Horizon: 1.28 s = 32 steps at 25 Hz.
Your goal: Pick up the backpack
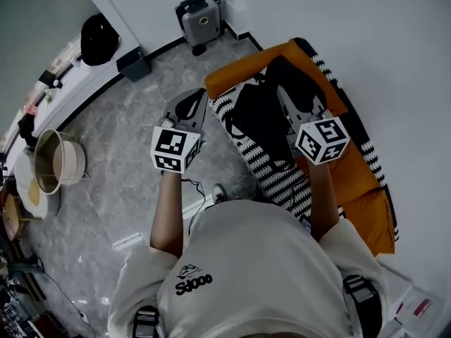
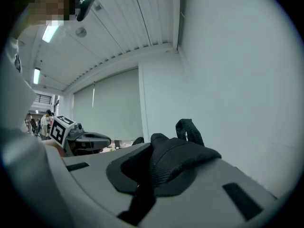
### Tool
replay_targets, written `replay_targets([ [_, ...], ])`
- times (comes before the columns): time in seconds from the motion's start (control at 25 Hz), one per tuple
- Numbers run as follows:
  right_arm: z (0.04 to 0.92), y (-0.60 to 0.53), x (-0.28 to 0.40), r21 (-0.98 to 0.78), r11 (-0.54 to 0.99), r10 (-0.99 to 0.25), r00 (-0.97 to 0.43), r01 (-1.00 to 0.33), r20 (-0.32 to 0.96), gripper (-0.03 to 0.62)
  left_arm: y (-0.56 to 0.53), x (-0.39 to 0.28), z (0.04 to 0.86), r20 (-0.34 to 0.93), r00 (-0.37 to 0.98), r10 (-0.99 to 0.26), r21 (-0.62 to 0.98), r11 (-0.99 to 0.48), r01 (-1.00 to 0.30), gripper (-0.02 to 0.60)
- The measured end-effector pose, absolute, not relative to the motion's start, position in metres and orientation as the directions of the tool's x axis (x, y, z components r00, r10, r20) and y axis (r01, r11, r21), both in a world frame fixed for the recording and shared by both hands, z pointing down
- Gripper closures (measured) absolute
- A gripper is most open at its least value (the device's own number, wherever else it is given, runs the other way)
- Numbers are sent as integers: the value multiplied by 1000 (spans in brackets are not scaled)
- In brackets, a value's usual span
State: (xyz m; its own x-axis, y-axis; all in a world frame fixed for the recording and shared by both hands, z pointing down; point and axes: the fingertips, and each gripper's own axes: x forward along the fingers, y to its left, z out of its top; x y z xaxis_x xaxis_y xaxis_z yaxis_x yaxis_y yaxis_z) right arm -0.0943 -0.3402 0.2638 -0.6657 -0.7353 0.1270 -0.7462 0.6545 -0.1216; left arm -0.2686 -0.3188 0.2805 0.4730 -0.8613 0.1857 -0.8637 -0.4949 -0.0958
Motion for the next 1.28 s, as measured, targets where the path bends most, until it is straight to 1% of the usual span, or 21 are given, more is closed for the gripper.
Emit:
replay_targets([
  [0.2, 243, -330, -112, -80, 657, -741, -662, -749, 115, 545, -305, -270, 255, 151, 488, -859, -148, -508, -848, 558],
  [0.44, 216, -318, -137, 17, 686, -724, -681, -727, 110, 546, -295, -267, 228, 111, 511, -853, -215, -522, -825, 558],
  [0.88, 187, -296, -164, 82, 701, -713, -696, -709, 81, 545, -279, -273, 198, 56, 518, -854, -280, -511, -813, 558],
  [1.28, 181, -276, -179, 116, 721, -692, -719, -683, 66, 545, -264, -274, 195, 37, 502, -864, -317, -487, -814, 558],
])
